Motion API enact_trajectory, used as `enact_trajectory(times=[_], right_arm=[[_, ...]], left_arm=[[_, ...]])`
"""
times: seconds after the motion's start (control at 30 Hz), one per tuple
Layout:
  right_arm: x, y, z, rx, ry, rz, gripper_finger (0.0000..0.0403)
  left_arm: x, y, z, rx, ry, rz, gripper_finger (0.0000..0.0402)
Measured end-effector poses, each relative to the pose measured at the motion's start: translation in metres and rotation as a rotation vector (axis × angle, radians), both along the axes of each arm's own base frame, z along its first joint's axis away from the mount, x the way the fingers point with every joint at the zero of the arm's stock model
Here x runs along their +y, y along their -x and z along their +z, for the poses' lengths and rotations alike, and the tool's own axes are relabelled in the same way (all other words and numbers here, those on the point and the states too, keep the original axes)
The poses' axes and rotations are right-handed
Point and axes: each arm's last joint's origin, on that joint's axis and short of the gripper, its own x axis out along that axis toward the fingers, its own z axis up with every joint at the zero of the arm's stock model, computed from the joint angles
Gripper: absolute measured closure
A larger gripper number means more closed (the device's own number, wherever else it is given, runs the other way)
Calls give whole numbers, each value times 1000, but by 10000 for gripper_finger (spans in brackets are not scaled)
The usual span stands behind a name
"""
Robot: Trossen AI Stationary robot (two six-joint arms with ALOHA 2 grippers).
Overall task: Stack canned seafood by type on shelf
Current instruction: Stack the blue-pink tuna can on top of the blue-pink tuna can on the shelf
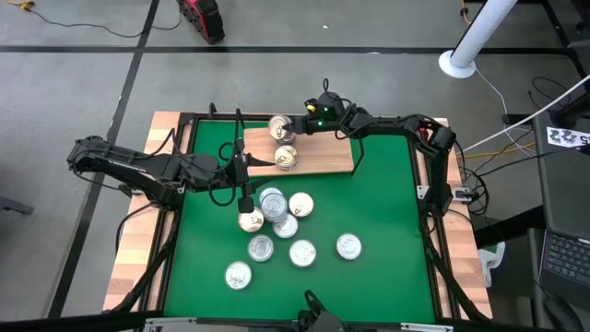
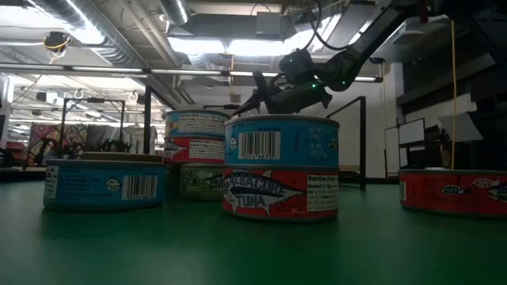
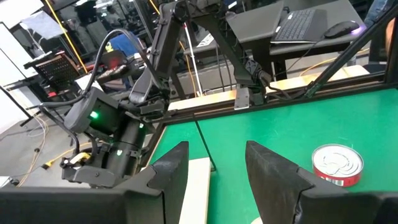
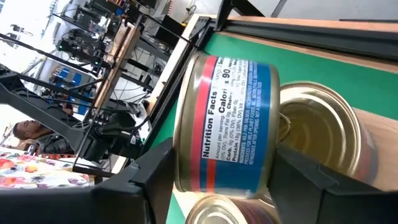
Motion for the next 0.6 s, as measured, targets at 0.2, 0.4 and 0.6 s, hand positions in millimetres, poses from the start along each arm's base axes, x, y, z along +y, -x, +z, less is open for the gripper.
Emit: enact_trajectory(times=[0.2,0.4,0.6], right_arm=[[0,1,-4,21,-13,-2,156],[1,2,-7,51,-28,-9,149],[1,2,-7,51,-59,-5,148]], left_arm=[[0,0,0,0,0,0,246],[0,0,0,0,0,0,246],[0,0,0,0,0,0,246]])
